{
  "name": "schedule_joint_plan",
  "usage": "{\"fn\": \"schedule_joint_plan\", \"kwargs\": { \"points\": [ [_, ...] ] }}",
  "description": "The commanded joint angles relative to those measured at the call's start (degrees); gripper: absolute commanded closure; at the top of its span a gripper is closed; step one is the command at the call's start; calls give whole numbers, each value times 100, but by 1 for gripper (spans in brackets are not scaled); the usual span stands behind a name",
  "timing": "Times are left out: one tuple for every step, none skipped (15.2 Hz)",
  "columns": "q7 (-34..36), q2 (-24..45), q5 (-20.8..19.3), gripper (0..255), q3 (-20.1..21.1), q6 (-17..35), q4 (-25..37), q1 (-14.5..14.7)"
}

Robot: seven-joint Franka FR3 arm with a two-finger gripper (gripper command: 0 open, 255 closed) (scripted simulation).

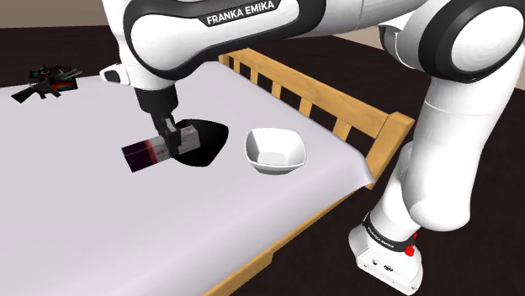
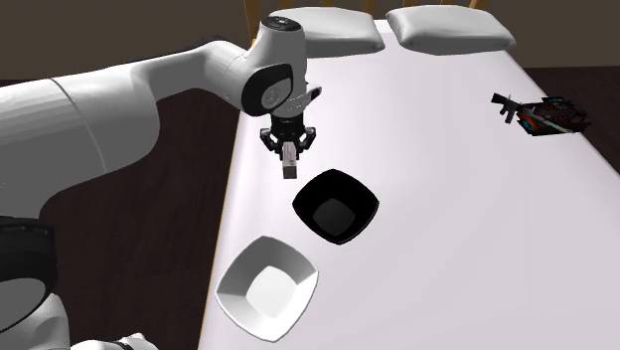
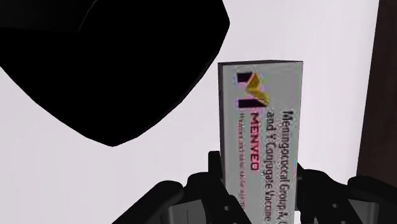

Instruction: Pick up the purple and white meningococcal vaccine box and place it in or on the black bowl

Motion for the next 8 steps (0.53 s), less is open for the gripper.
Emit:
{"fn": "schedule_joint_plan", "kwargs": {
  "points": [
    [-4,-7,4,255,2,-144,138,1],
    [-126,14,6,255,-46,-155,169,-72],
    [-248,41,8,255,-93,-167,208,-145],
    [-368,74,7,255,-139,-182,254,-217],
    [-487,112,6,255,-186,-199,308,-287],
    [-604,156,4,255,-231,-218,370,-357],
    [-720,205,0,255,-276,-240,440,-426],
    [-835,259,-4,255,-320,-264,517,-495]
  ]
}}
